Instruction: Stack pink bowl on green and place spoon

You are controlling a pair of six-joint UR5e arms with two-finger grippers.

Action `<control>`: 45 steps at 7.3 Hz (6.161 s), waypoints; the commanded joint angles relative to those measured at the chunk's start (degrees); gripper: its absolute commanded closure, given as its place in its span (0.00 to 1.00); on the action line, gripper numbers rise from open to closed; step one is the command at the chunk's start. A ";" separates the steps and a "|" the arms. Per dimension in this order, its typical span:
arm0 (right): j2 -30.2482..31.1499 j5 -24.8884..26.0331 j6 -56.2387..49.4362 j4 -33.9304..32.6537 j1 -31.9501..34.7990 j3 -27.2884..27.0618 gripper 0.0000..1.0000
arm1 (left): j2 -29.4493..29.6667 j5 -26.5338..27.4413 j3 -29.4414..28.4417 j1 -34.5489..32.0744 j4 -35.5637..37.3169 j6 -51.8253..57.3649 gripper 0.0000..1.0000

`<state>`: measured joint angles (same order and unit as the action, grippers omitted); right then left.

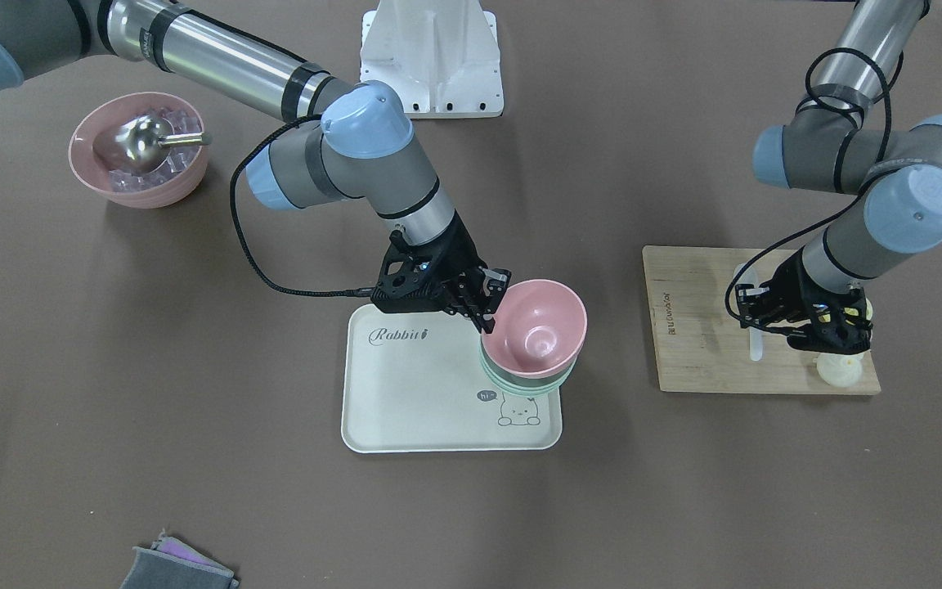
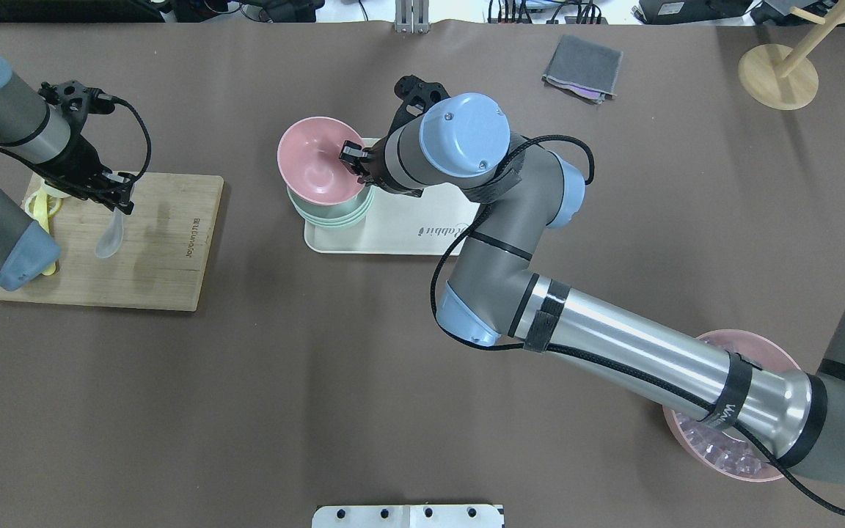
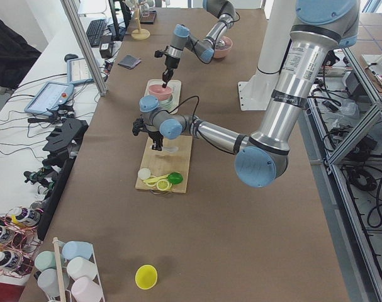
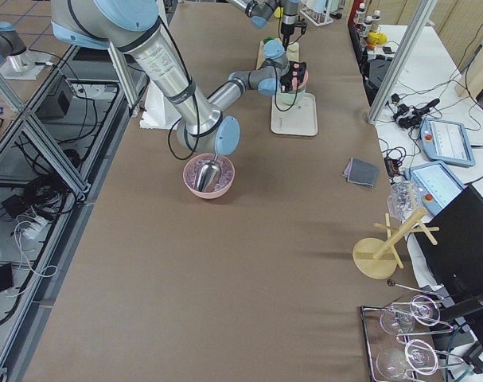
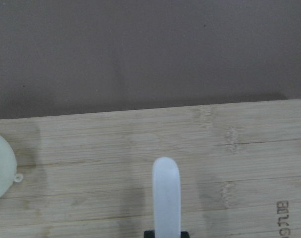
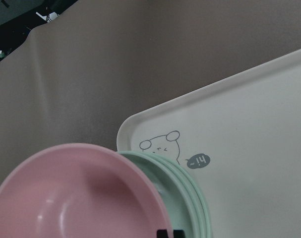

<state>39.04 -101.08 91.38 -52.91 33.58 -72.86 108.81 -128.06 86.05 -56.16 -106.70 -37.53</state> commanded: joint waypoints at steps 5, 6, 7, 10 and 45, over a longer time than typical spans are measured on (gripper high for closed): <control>0.16 0.27 -0.07 0.09 0.00 0.00 1.00 | 0.09 0.00 0.00 0.00 0.00 0.00 1.00; 1.12 0.53 -1.20 3.74 0.00 0.17 0.18 | 0.00 0.00 0.00 0.00 0.00 0.00 1.00; 3.30 3.23 -2.69 9.35 -0.79 0.09 0.00 | 0.00 0.00 0.00 -0.09 0.00 0.00 1.00; 3.41 3.96 -2.61 10.64 -0.89 0.00 0.00 | 2.88 -2.18 1.31 -0.96 0.09 -0.96 1.00; 53.34 -33.75 -81.97 -41.75 47.28 -28.83 0.00 | -13.00 -3.35 -0.71 -28.46 3.87 29.18 0.02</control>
<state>92.34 -135.02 10.18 -94.71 80.52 -101.85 96.19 -131.41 85.36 -83.54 -102.76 -8.34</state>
